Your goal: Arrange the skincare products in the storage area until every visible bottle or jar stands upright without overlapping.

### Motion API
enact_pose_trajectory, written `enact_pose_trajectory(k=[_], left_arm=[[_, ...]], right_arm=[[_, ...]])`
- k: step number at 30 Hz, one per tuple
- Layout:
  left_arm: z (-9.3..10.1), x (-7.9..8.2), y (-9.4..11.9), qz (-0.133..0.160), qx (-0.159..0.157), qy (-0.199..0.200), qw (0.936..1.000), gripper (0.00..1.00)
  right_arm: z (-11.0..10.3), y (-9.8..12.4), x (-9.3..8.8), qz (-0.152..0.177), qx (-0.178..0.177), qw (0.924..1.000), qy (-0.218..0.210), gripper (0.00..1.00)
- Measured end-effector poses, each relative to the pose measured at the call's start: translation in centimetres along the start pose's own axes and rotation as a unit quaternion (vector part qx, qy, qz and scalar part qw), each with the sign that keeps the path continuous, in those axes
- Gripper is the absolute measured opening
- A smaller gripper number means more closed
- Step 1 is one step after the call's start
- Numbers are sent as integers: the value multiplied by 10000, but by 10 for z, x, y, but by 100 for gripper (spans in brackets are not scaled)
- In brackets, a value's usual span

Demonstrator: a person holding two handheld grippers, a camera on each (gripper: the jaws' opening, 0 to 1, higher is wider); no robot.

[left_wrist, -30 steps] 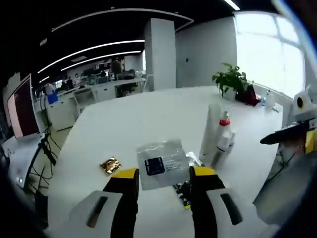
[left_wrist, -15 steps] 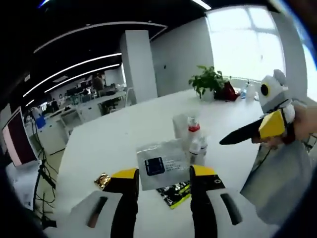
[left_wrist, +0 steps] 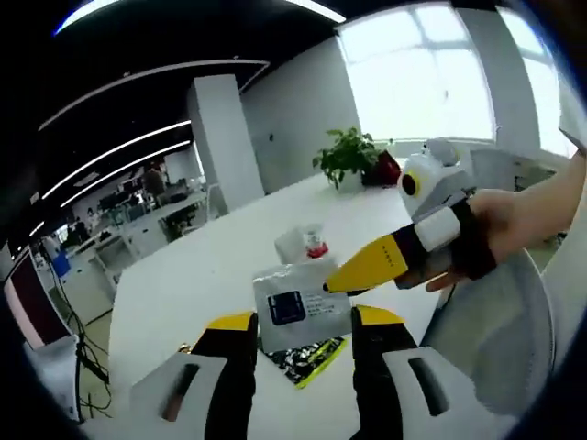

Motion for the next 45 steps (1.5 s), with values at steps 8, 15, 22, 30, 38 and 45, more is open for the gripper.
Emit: enact_pose_trajectory(k=[8,15,22,30,38,45], left_arm=[[3,-1,1,10,-76,-23,10000,41],[2,-1,1,35,-135,125,9998,40],[-6,-2,5,150,-481,883,9948,49],[-31,-20,17,289,-1032,2618,9592,27],[-43,-33,28,472,-1345,3077,9408,10],[-43,-41,34,436,-1405,3185,9364,5]], right_arm=[[-3,1,-1,80,178,9998,-87,4],[-3,3,1,119,275,9995,-53,1],[0,6,8,103,206,9997,21,1],[-4,5,14,-149,426,9990,22,1],[-18,-7,7,-478,771,9958,91,1],[-26,-17,4,-633,964,9933,115,1]])
Point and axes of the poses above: the point that each gripper's makers call its tool centre point, and the gripper's own axes: y roughly backward along the fingers, z roughly to its right, x roughly out of its top, the point moved 10 cm from there along y, roughly backward along the fingers
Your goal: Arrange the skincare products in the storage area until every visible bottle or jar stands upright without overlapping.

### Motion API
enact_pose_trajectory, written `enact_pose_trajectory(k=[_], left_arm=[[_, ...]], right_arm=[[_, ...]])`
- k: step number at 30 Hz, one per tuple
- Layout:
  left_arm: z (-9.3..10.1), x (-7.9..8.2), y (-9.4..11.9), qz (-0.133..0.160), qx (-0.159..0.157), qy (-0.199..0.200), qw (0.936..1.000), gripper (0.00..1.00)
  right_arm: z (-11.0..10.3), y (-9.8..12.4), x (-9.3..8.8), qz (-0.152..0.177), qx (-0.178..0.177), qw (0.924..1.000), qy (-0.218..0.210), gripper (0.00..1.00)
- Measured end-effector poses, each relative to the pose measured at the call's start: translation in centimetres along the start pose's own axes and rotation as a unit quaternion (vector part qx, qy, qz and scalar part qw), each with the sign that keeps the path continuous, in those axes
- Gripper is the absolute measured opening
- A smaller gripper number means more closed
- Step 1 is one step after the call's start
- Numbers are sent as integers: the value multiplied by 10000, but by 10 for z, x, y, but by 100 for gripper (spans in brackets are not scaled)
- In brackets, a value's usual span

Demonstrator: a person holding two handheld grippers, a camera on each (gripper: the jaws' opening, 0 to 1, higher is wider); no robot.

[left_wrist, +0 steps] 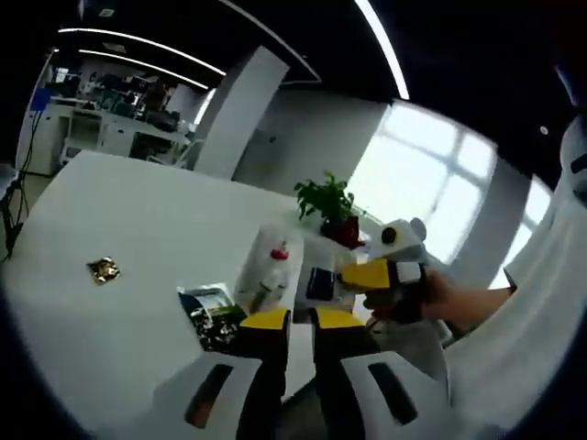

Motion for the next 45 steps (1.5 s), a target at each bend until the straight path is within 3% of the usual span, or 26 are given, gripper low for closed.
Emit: enact_pose_trajectory(k=[4,13,25,30,33,36,40,41,45], left_arm=[[-4,0,6,316,129,351,9988,4],[-12,-4,16,470,388,1149,9915,2],[-18,-9,15,477,380,1426,9879,2],[-26,-9,14,487,406,1546,9859,2],[-31,-10,13,462,432,1627,9847,2],[-39,-13,10,354,520,1657,9842,2],[-48,-18,7,206,645,1746,9823,2],[-50,-20,6,168,677,1811,9810,1],[-64,-28,2,-100,967,1849,9779,1]], right_arm=[[2,-4,1,8,-15,10000,0,2],[5,-14,2,-188,-466,9978,439,10],[9,-19,19,-263,-1002,9891,1047,8],[13,-25,23,-487,-1202,9824,1342,5],[17,-31,25,-752,-1446,9718,1702,3],[21,-41,24,-1129,-1706,9542,2183,2],[27,-52,24,-1421,-1905,9367,2571,1],[30,-58,21,-1590,-1993,9279,2719,1],[38,-68,17,-1733,-2046,9195,2873,1]])
Point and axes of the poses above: the point that each gripper's makers call its tool centre point, and the gripper's own axes: y roughly backward along the fingers, z roughly to its right, x roughly out of its top, the point moved 10 cm from there along y, roughly backward along the fingers
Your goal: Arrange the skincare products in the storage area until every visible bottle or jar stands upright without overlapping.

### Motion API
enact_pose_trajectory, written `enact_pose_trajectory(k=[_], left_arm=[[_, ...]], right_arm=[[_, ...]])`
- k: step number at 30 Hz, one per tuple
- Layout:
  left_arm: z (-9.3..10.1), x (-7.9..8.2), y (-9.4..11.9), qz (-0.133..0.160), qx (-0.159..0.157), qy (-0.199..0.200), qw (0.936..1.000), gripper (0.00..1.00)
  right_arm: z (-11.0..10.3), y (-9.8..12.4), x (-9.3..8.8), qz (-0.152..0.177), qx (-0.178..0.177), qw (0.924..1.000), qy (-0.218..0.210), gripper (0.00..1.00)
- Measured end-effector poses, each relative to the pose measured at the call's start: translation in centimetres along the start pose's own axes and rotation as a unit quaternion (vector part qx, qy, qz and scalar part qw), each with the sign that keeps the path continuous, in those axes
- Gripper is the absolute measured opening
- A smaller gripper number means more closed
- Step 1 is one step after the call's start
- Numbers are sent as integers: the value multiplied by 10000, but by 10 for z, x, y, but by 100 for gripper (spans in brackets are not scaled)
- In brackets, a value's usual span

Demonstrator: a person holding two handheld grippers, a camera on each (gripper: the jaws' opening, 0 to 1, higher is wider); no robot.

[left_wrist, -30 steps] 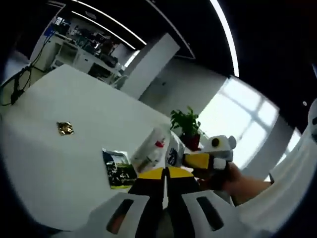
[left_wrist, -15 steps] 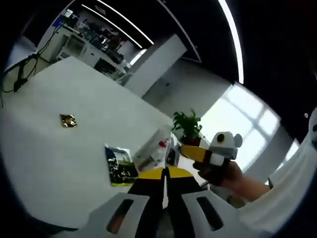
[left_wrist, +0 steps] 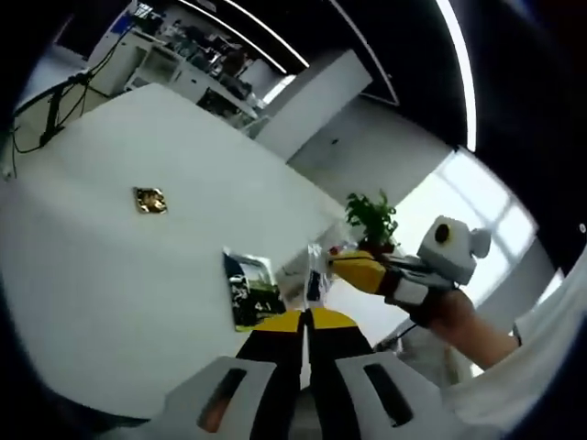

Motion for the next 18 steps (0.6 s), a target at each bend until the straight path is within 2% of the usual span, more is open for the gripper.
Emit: enact_pose_trajectory(k=[8,15,18], left_arm=[[-23,1,-17,-422,383,-50,9984,1],[-49,-3,-38,-840,607,32,9946,1],[-54,-7,-46,-957,669,59,9931,1]], right_arm=[[10,-31,-10,-507,-220,9981,260,1],[23,-60,-31,-1038,-347,9932,389,1],[28,-70,-41,-1245,-411,9903,453,1]])
Point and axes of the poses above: the point that each gripper's makers call its tool centre point, and the gripper's own axes: y roughly backward along the fingers, z roughly to its right, x roughly out of its top, the point moved 10 cm from there along y, roughly backward along the fingers
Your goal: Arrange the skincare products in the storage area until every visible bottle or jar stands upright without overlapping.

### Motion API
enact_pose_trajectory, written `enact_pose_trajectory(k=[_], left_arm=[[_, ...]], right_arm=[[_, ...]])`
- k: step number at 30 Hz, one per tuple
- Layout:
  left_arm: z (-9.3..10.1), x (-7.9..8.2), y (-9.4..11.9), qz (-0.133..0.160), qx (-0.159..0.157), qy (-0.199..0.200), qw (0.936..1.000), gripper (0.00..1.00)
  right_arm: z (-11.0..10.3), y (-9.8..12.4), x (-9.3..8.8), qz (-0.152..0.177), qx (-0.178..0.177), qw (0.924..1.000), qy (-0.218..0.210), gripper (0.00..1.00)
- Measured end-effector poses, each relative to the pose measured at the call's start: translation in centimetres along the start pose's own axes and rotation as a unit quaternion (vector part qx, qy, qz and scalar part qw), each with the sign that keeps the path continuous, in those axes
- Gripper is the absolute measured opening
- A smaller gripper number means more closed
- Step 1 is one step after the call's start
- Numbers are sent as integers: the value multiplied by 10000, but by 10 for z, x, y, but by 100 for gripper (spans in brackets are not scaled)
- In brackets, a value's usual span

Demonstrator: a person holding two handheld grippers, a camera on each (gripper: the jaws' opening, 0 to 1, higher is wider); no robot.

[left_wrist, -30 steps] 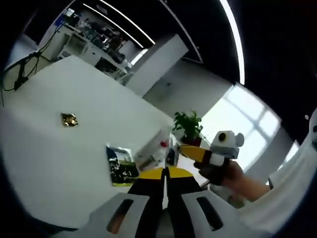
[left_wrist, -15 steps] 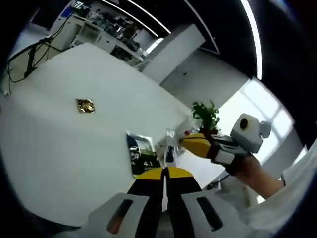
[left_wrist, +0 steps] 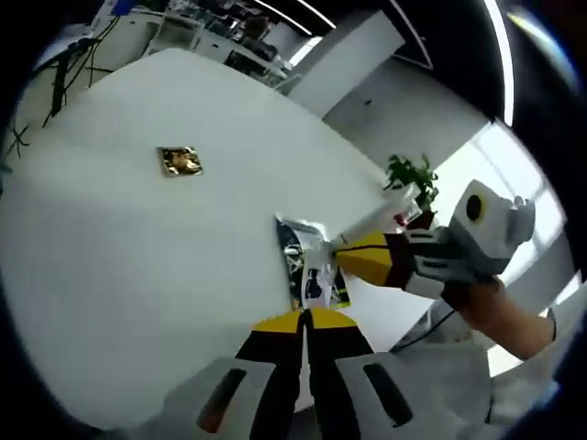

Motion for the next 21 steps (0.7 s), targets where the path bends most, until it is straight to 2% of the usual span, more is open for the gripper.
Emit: enact_pose_trajectory(k=[4,9,14,21], left_arm=[[-9,-5,-14,-233,131,-5,9996,1],[-23,-8,-26,-350,248,78,9990,1],[-29,-11,-36,-517,318,15,9982,1],[-41,-6,-51,-653,334,2,9973,1]], right_arm=[[0,-19,-7,-277,-96,9994,157,1],[1,-36,-17,-578,-174,9972,433,1],[1,-47,-27,-755,-181,9956,532,1],[8,-58,-29,-909,-207,9934,662,1]])
Point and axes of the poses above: the point that each gripper's makers call its tool centre point, and the gripper's own axes: y roughly backward along the fingers, z roughly to its right, x roughly out of its top, the point moved 10 cm from there along y, roughly backward along the fingers
